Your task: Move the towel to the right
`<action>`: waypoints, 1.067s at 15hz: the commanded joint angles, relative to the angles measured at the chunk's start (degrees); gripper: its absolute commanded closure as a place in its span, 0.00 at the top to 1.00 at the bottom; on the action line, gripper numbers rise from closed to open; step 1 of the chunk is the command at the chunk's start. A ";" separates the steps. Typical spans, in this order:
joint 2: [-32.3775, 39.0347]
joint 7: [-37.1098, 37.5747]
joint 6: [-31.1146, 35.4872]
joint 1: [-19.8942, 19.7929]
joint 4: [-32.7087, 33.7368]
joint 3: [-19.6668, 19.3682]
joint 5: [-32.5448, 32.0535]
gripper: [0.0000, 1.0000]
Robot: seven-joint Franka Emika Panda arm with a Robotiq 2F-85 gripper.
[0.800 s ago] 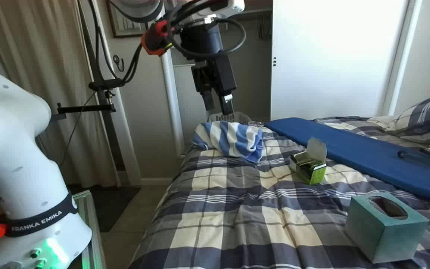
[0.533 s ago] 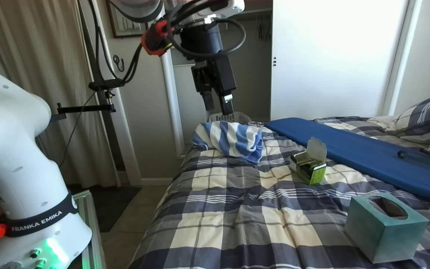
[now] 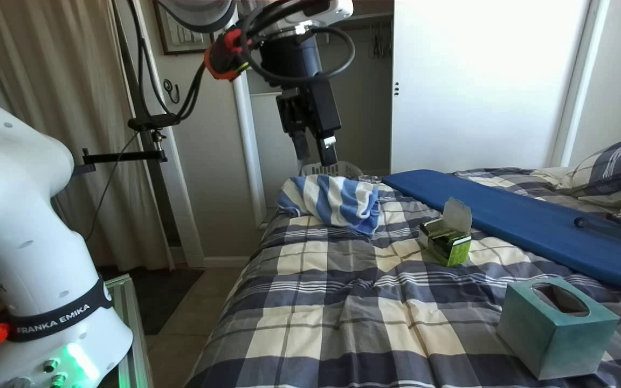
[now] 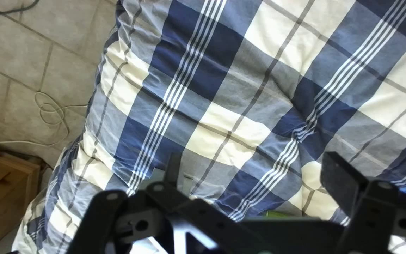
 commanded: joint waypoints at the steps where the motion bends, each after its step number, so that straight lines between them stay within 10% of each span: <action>1: 0.04 -0.12 -0.13 -0.20 0.11 0.19 0.15 1.00; 9: 8.47 -5.37 12.94 7.64 4.48 -0.13 7.09 1.00; 15: 22.75 -15.41 17.16 23.77 14.24 -3.74 30.89 1.00; 16: 26.09 -17.55 17.12 21.73 16.63 -0.25 35.41 1.00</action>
